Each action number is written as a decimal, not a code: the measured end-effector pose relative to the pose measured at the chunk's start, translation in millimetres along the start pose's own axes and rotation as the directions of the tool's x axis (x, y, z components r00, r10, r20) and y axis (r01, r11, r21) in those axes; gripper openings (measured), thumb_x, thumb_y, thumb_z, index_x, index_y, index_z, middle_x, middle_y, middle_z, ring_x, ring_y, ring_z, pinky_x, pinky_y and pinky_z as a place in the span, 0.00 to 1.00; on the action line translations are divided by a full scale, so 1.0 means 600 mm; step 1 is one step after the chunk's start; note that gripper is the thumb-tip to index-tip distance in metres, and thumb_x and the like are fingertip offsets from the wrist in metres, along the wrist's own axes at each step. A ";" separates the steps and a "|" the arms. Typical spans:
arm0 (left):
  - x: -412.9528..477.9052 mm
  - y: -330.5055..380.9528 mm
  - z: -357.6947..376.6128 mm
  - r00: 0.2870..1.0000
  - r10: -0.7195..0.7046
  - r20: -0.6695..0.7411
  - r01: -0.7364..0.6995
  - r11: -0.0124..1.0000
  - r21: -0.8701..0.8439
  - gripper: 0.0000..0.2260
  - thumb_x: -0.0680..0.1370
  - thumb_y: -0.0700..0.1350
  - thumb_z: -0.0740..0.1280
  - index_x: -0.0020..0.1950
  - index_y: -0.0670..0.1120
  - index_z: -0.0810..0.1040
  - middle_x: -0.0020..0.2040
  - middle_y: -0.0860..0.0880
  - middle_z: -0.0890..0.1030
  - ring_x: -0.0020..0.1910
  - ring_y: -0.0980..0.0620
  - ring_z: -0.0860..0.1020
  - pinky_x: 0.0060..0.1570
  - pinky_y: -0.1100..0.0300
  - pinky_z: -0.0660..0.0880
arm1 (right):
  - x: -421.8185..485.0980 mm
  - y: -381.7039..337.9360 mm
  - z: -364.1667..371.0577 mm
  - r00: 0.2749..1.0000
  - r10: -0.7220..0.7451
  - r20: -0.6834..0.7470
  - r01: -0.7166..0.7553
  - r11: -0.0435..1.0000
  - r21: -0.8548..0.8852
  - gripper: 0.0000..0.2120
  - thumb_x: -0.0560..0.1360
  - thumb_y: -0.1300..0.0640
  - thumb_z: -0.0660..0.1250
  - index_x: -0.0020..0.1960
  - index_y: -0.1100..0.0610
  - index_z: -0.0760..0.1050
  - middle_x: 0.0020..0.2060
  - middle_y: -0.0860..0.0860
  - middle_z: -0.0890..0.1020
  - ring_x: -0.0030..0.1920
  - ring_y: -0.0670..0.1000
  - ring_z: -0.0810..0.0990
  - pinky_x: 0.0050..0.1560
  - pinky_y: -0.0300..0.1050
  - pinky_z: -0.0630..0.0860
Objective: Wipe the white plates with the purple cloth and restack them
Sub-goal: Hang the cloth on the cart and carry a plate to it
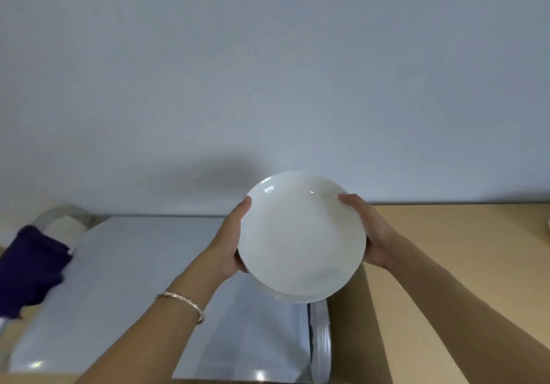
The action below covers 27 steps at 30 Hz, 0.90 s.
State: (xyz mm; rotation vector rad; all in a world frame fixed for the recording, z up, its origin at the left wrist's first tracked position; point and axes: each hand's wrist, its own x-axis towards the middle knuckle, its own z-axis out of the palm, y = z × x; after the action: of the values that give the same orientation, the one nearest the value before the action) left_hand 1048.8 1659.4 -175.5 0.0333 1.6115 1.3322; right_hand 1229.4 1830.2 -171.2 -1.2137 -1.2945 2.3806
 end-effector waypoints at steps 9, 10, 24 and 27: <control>-0.040 -0.067 -0.291 0.958 -0.023 -0.285 -0.036 0.979 -0.199 0.20 0.80 0.64 0.57 0.57 0.53 0.80 0.50 0.46 0.86 0.55 0.40 0.81 0.62 0.40 0.74 | 0.124 0.116 0.274 0.961 0.174 0.213 -0.147 0.980 -0.138 0.18 0.73 0.43 0.66 0.58 0.50 0.78 0.49 0.54 0.85 0.53 0.59 0.81 0.57 0.61 0.76; -0.039 -0.077 -0.324 0.953 -0.041 -0.299 -0.025 0.976 -0.215 0.20 0.80 0.63 0.57 0.57 0.52 0.80 0.51 0.45 0.86 0.55 0.40 0.81 0.61 0.41 0.74 | 0.136 0.137 0.303 0.955 0.200 0.218 -0.170 0.974 -0.152 0.18 0.72 0.43 0.66 0.59 0.50 0.78 0.50 0.54 0.85 0.54 0.59 0.81 0.57 0.60 0.76; 0.134 -0.098 -0.723 0.927 -0.198 -0.317 0.098 0.947 -0.305 0.18 0.81 0.59 0.61 0.60 0.49 0.80 0.54 0.44 0.85 0.56 0.42 0.81 0.59 0.44 0.77 | 0.343 0.326 0.636 0.946 0.292 0.139 -0.264 0.946 -0.186 0.18 0.75 0.42 0.63 0.61 0.50 0.76 0.54 0.54 0.83 0.54 0.57 0.81 0.53 0.54 0.78; 0.158 -0.102 -0.764 0.933 -0.235 -0.274 0.141 0.936 -0.323 0.17 0.80 0.61 0.61 0.57 0.52 0.81 0.57 0.44 0.84 0.57 0.41 0.81 0.63 0.43 0.75 | 0.376 0.346 0.665 0.942 0.303 0.143 -0.274 0.943 -0.189 0.24 0.70 0.41 0.64 0.62 0.50 0.75 0.55 0.54 0.82 0.55 0.58 0.81 0.52 0.56 0.78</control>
State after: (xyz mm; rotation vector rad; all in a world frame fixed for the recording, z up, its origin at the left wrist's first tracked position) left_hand 721.0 1358.7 -333.8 -0.5281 1.6014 1.4651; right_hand 837.7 1566.0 -343.4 -1.3561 -1.4846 2.6791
